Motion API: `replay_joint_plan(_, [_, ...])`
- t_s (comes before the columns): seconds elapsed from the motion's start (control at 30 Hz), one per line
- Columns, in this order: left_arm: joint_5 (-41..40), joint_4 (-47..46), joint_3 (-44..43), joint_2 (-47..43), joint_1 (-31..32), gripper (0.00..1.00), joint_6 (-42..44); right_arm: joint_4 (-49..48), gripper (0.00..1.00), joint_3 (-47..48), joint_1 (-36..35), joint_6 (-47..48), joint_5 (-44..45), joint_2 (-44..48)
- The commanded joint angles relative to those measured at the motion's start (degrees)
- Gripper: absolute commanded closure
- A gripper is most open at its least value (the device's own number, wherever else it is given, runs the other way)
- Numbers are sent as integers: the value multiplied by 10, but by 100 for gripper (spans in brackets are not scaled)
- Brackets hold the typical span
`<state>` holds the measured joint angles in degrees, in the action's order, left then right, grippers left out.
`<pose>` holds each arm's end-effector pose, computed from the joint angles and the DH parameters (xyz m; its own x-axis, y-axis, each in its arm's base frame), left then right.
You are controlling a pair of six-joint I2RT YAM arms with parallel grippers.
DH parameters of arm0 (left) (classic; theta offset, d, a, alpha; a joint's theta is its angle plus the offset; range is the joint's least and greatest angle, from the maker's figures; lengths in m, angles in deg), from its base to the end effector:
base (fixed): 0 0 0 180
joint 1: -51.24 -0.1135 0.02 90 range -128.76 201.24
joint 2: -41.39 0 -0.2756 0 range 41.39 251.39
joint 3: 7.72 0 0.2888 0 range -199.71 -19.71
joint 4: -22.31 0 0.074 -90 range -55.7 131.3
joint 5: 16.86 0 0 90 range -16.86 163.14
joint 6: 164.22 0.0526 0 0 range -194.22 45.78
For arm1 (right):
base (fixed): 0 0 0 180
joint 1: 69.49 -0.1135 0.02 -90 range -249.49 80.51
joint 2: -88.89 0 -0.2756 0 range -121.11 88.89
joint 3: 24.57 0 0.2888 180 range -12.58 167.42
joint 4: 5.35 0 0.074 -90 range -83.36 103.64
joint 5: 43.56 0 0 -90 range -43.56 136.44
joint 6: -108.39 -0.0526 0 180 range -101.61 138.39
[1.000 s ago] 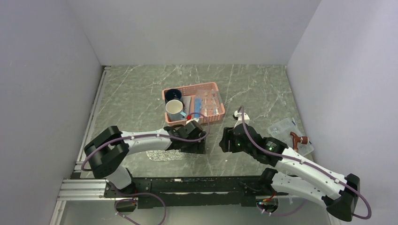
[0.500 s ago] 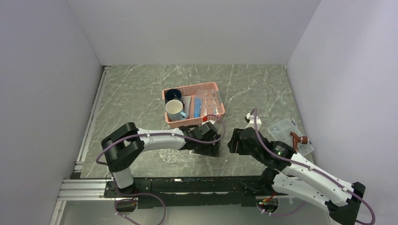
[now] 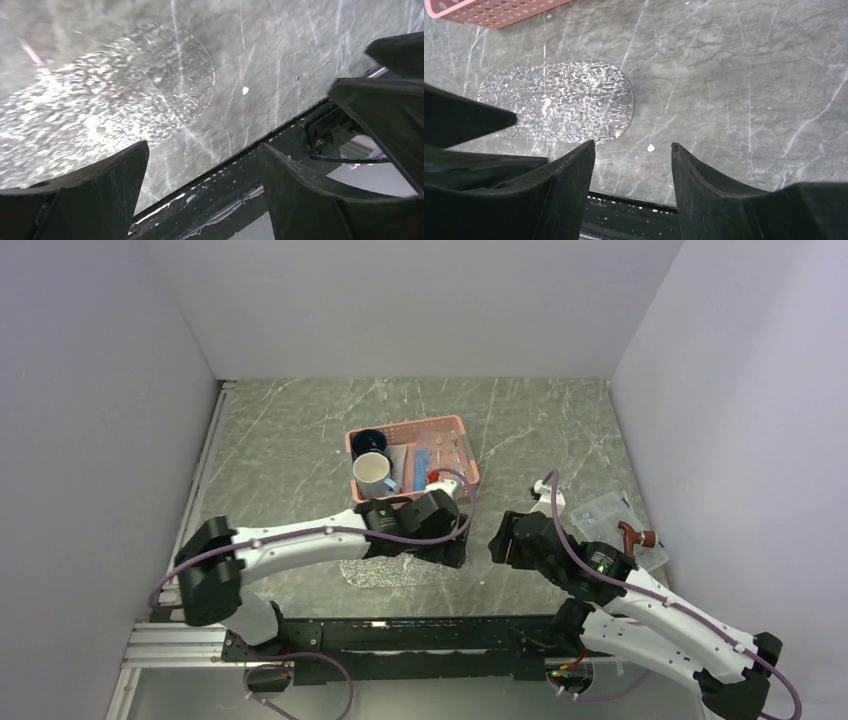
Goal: Prepare toiletry sets of a toothbrush and toothpaste on the tray
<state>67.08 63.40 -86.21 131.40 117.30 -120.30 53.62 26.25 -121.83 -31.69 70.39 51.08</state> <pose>0.1592 -0.3448 0.2311 -0.8596 0.1709 -0.4816 0.3802 0.8436 -0.3792 0.1199 0.1204 0.2597 -0.7045 0.2344 -0.6699 -0.0168 0.9381 0.3459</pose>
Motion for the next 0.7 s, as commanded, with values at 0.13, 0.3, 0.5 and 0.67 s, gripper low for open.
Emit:
replay_joint_plan(0.13, [-113,110,20,-123,-10,12,12,-69,40,6,0,-1,-24,-20])
replay_joint_plan(0.3, [-120,124,98,-207,-39,11,-11,-103,39,-12,-1,-3,-40,-47])
replay_joint_plan(0.5, [-112,122,198,-300,-101,8,-18,-159,33,-35,1,2,-59,-85])
replay_joint_plan(0.67, [-72,98,283,-370,-172,6,-11,-217,31,-59,16,12,-86,-118])
